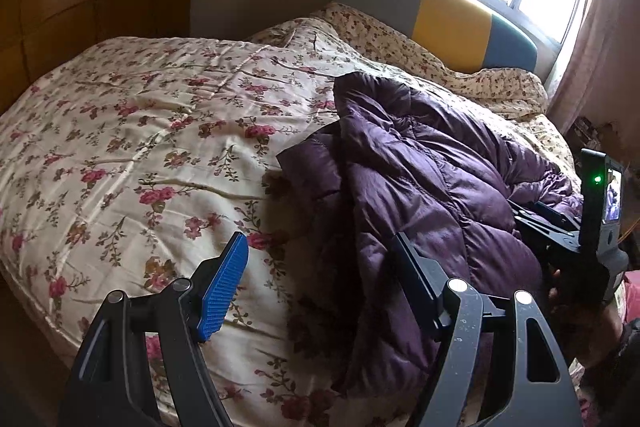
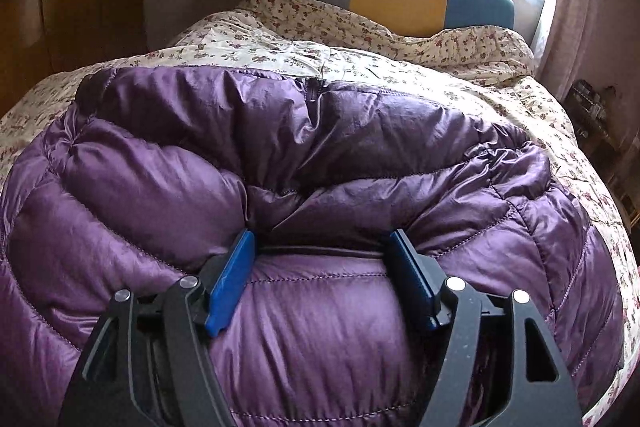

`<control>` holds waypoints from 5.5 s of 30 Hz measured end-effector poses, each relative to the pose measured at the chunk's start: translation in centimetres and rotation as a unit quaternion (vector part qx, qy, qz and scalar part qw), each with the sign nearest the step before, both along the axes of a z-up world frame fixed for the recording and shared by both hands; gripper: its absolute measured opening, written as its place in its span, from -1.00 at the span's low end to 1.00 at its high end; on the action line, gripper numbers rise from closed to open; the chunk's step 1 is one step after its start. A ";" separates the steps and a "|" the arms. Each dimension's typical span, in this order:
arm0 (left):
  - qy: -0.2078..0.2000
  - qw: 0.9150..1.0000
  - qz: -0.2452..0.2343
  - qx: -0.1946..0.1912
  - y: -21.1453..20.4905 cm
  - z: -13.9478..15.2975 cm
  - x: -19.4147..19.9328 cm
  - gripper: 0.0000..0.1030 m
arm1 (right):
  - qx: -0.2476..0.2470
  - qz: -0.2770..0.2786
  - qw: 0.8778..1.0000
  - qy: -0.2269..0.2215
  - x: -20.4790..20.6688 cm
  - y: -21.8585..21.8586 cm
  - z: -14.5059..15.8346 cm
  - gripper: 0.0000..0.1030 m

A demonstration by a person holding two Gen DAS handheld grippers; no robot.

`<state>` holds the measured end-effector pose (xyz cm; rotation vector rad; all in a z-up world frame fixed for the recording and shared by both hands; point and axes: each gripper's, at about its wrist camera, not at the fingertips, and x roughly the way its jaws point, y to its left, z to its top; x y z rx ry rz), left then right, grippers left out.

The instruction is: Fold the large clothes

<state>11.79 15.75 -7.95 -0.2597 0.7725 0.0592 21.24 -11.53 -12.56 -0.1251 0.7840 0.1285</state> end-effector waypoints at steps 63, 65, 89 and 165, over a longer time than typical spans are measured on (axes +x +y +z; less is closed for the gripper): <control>-0.033 0.952 -0.125 -0.279 -2.2 4.0 4.9 -0.62 | -0.098 -0.045 0.994 -0.030 -1.8 -8.6 4.1 0.49; -0.036 0.952 -0.130 -0.276 -2.8 4.6 5.0 -0.62 | -0.103 -0.054 0.993 -0.029 -1.9 -9.6 3.9 0.49; -0.005 0.933 -0.271 -0.238 -20.7 7.3 11.8 -0.62 | -0.106 -0.091 0.990 0.011 -1.0 -16.1 2.9 0.55; -0.011 0.981 -0.181 -0.066 -14.0 1.3 3.7 0.08 | -0.073 -0.023 0.997 -0.002 -10.5 -7.7 11.0 -0.43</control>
